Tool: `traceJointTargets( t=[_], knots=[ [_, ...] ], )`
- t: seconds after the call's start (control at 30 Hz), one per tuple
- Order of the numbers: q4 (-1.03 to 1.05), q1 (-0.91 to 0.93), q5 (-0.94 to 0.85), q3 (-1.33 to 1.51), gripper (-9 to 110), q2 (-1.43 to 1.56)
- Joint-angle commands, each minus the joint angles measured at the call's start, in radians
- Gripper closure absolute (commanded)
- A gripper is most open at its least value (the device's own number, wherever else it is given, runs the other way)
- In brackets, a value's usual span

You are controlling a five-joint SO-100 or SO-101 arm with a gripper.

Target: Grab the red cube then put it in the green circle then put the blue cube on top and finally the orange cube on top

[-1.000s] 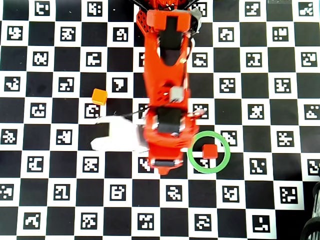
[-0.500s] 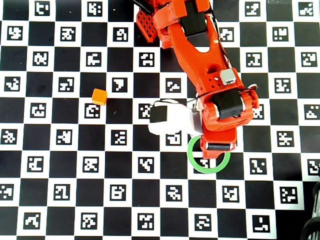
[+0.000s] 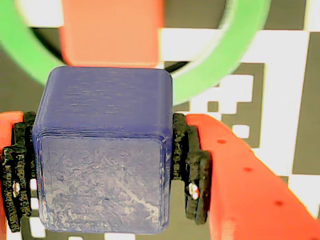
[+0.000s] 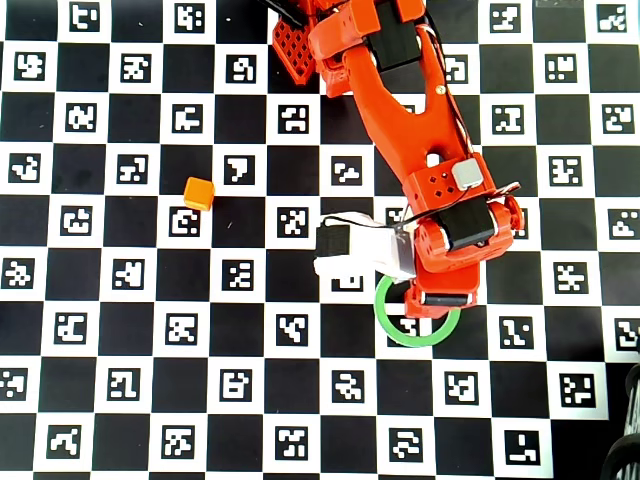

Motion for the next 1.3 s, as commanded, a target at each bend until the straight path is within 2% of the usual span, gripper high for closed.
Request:
traceJointTargets(
  t=[0.0,0.63,1.27],
  knots=[
    [-0.038,-0.002,-0.012,-0.006,96,0.015],
    [-0.109,0.035,-0.08,0.04,96,-0.061],
    [-0.121,0.014,-0.046,0.052,96,-0.06]
  ],
)
